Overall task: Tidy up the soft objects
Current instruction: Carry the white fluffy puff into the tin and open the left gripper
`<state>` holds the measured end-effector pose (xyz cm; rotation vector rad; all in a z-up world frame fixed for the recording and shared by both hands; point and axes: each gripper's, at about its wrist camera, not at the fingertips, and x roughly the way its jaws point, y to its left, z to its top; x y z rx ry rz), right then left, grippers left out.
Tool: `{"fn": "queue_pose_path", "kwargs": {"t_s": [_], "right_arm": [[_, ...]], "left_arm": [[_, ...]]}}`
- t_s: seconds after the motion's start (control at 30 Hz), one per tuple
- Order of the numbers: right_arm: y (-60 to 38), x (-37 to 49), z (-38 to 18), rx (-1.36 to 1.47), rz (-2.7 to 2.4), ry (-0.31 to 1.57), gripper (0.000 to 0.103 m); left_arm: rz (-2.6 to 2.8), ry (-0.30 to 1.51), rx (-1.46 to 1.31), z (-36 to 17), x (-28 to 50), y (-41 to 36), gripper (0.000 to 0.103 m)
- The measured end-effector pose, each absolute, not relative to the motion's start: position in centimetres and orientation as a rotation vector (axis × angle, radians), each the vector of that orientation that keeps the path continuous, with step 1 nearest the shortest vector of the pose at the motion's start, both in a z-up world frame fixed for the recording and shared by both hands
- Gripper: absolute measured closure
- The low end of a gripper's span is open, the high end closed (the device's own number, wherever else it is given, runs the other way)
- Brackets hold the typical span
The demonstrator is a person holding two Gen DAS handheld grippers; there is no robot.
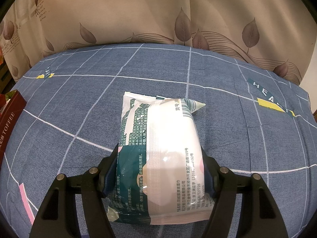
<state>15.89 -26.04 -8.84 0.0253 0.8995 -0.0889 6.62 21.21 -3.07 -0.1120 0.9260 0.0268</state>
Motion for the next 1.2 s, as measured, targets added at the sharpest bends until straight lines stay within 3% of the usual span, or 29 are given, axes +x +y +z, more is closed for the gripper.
{"fn": "queue_pose_path", "kwargs": {"t_s": [0.27, 0.73, 1.2], "right_arm": [[-26.1, 15.9, -8.8, 0.025, -0.088, 0.900, 0.037], [-26.1, 15.9, -8.8, 0.025, -0.089, 0.900, 0.037], [-26.0, 16.0, -8.8, 0.025, -0.090, 0.901, 0.037]], "left_arm": [[0.037, 0.930, -0.067, -4.0, 7.5, 20.7, 0.084], [0.027, 0.990, -0.017, -3.1, 6.8, 20.5, 0.063], [-0.005, 0.995, 0.008, -2.2, 4.8, 20.5, 0.057]]}}
